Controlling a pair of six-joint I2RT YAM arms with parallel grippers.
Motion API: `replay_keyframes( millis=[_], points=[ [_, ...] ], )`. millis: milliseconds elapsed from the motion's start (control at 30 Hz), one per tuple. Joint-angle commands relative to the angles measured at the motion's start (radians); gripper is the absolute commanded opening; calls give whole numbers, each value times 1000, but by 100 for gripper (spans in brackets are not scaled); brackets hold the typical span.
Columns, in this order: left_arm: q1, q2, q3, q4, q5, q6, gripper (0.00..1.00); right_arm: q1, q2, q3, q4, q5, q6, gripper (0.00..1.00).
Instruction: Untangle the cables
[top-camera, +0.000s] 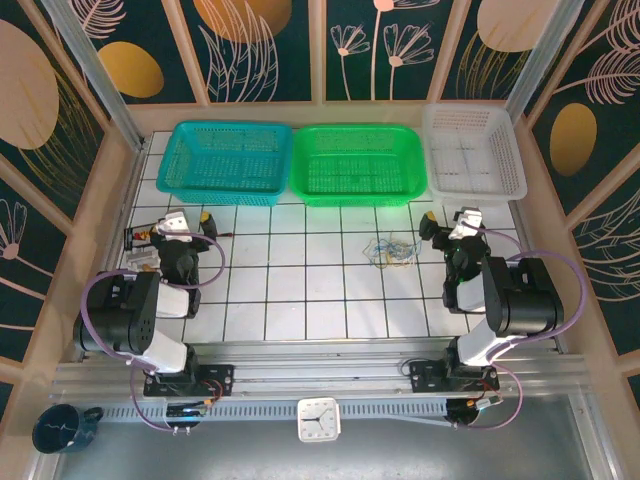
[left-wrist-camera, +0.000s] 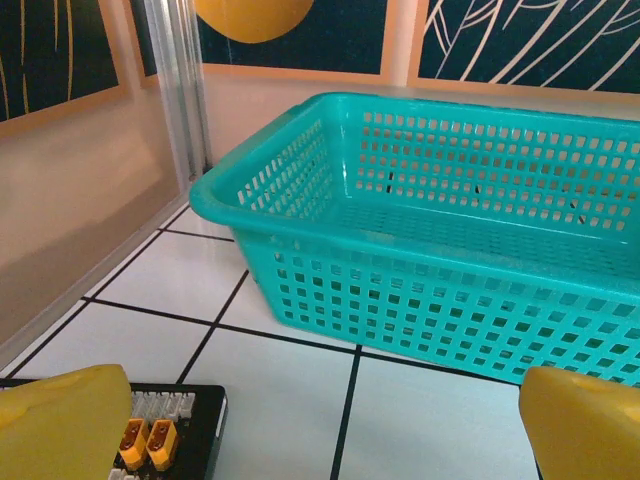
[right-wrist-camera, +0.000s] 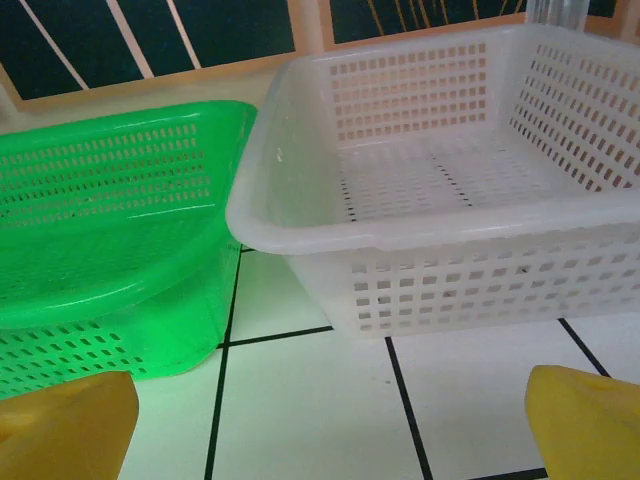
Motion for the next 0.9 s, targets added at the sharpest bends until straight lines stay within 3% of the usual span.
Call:
replay_keyframes(
  millis=[0,467,700,867],
  points=[
    [3,-1,-7,51,-13,-21,99,-8,-8,8,7,-22,-17,99],
    [3,1,8,24,23,-6,99,-8,-9,8,7,-22,-15,99],
    [3,-1,-13,64,-70,-45,99,-8,-8,8,6,-23,-15,99],
    [3,1,-10,57,-54,-39,99,-9,-8,10,5,-28,-14,99]
  ],
)
